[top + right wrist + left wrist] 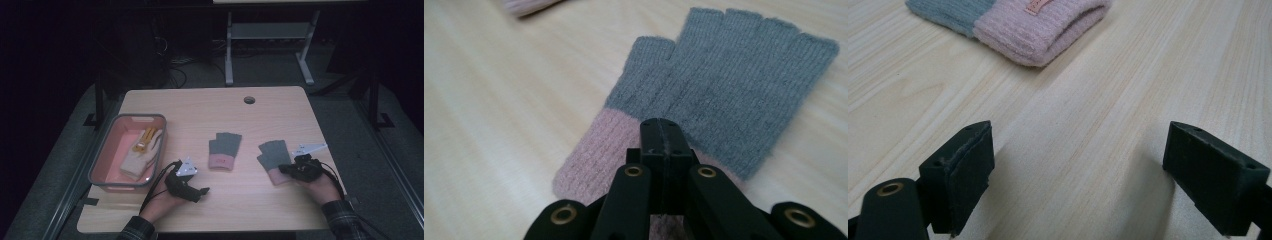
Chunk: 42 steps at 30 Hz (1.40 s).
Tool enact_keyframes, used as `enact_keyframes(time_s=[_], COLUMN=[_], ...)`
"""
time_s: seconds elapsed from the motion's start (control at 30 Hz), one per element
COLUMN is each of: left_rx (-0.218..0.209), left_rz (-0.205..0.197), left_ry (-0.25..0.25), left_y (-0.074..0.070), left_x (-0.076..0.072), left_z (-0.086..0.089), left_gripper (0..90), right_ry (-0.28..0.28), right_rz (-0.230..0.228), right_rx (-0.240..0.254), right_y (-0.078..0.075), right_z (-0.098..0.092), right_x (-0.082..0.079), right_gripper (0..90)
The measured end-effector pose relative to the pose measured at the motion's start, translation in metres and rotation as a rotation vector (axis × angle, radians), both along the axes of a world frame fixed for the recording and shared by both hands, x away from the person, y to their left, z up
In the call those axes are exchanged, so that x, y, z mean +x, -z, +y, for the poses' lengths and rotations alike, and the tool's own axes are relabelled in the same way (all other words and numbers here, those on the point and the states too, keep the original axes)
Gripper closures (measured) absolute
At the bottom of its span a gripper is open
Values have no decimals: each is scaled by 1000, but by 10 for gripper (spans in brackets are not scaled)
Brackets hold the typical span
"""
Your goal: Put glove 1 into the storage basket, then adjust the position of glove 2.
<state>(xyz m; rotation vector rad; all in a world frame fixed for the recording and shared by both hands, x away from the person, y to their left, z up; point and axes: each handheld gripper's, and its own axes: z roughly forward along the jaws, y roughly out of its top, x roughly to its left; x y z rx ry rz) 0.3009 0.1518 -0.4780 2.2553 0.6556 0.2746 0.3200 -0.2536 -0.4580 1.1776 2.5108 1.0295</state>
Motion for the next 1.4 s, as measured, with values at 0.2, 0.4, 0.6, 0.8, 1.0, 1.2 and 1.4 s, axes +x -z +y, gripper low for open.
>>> enact_keyframes(time_s=[0.2, 0.4, 0.6, 0.8, 1.0, 1.2, 1.4], left_rx=[1, 4, -1, -1, 5, 8, 9], left_rz=[0, 0, 1, 2, 0, -4, -3], left_ry=[1, 5, 3, 2, 6, 8, 8], left_y=[0, 0, 0, 0, 0, 0, -1], left_x=[0, 0, 0, 0, 0, 0, 0], left_z=[0, 1, 0, 0, 1, 1, 1], left_gripper=[124, 124, 124, 124, 124, 124, 124], right_ry=[-35, 37, 67, 36, -17, -83, -140], right_rz=[-12, -49, -27, -4, -3, -4, -2], right_rx=[-1, 8, -13, -16, -16, -16, -15], right_y=[-4, -9, -4, -2, -2, -2, -3], right_z=[9, -13, -27, -22, -12, 3, 17], right_x=[-24, -25, -22, -21, -23, -26, -27], right_gripper=[900, 900, 900, 900, 900, 900, 900])
